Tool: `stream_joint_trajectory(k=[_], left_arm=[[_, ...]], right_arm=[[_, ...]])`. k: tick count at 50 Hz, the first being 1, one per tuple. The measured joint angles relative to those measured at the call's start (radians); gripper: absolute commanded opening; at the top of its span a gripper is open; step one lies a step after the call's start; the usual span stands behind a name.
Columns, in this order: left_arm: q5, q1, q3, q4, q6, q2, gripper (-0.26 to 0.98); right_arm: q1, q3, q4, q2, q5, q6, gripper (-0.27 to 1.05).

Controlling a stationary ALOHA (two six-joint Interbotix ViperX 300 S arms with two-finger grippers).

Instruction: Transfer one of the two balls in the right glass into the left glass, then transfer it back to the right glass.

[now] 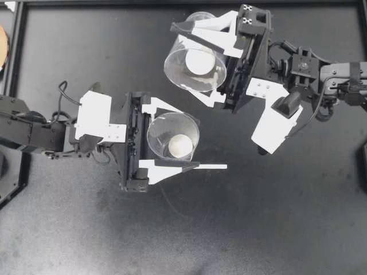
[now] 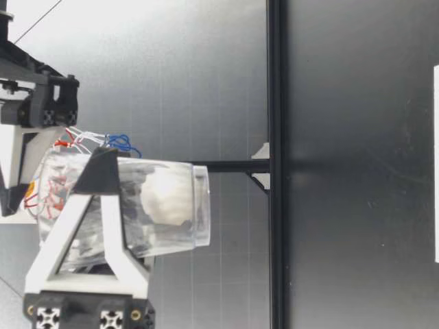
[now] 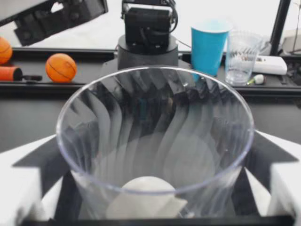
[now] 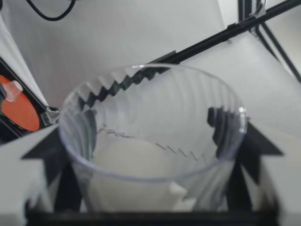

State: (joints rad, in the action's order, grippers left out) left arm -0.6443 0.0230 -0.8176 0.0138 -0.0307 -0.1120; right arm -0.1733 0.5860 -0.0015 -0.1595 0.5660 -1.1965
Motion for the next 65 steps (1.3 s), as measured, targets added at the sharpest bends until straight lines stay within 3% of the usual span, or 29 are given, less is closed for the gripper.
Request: stream_joint_trajectory(k=[39,65], left_arm=[[-0.002,0.002,0.048,0.000,-0.005,0.048,0.76],[0.002,0.002,0.048,0.000,-0.005,0.048,0.76]], right_arm=[[0.002,-0.035,0.002,0.069,0.054,-0.258,0.73],[0.000,-0.035,0.000,0.071,0.071,-0.278,0.73]])
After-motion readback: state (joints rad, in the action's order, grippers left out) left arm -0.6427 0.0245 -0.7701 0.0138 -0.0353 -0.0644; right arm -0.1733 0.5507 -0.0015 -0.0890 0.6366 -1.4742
